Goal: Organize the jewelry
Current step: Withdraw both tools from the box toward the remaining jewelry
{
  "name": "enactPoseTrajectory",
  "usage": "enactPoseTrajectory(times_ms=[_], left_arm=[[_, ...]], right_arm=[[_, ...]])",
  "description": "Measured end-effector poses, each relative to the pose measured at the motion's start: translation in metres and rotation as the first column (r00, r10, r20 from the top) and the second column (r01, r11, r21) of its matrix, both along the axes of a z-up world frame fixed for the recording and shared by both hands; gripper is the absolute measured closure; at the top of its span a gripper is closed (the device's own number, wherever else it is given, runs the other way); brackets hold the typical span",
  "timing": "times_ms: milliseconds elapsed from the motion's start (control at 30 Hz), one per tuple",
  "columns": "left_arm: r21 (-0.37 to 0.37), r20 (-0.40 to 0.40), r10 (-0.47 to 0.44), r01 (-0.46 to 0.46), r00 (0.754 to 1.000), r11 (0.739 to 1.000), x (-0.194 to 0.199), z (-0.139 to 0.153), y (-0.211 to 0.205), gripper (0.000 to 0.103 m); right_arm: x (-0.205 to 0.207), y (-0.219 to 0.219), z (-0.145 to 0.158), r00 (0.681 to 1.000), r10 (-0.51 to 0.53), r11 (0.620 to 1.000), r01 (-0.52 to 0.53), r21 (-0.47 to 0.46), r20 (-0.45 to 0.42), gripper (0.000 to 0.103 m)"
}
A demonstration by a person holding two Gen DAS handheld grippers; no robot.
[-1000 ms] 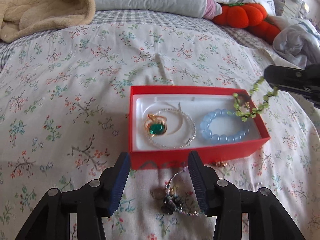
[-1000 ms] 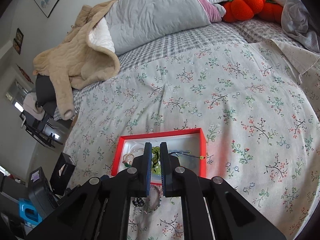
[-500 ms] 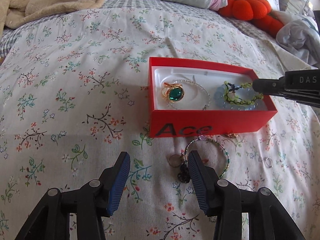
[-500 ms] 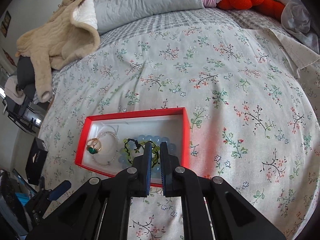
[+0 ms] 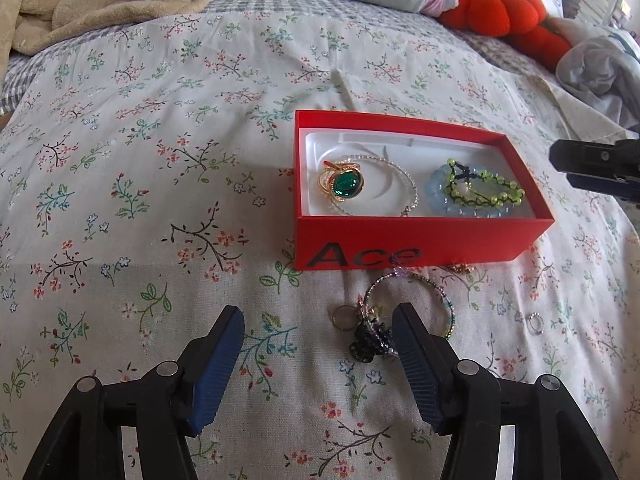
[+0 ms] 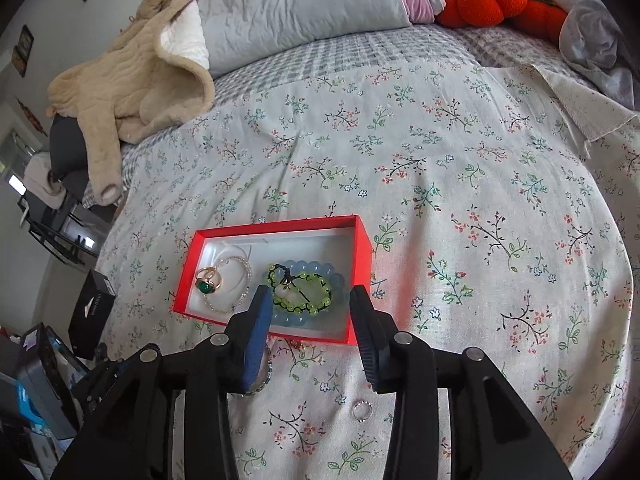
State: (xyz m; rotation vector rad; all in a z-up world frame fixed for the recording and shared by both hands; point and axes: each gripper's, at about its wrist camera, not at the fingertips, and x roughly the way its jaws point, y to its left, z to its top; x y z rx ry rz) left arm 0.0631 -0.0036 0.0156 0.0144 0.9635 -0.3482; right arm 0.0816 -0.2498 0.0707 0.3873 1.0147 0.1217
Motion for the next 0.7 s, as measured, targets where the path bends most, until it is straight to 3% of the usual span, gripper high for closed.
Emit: enactPoseTrajectory(times_ms=[100, 200, 400, 700], left_arm=[[0.006, -0.004, -0.002, 0.002, 1.000, 1.000, -0.002, 0.000, -0.002, 0.034], [0.014, -0.006, 0.003, -0.003, 1.000, 1.000, -0.005, 0.000, -0.004, 0.029], [0.038, -0.029, 0.009, -0.008, 1.000, 0.999, -0.010, -0.004, -0.003, 0.018], [0.075, -0.061, 0.023, -0.018, 0.998, 0.997, -0.022, -0.019, 0.001, 0.018]], right_arm=[[-0.008, -0.002, 0.003, 1.000, 0.004, 1.000, -0.004, -0.016, -0.002, 0.058], [-0.016, -0.004, 0.003, 1.000, 0.005, 1.000, -0.005, -0.024, -0.006, 0.042], [-0.033, -0.004, 0.000, 0.999, 0.006, 0.999, -0.007, -0.047, -0.034, 0.040], [-0.052, 0.002, -0.020, 0.991, 0.018, 0.992, -0.035, -0.123, -0.132, 0.039]])
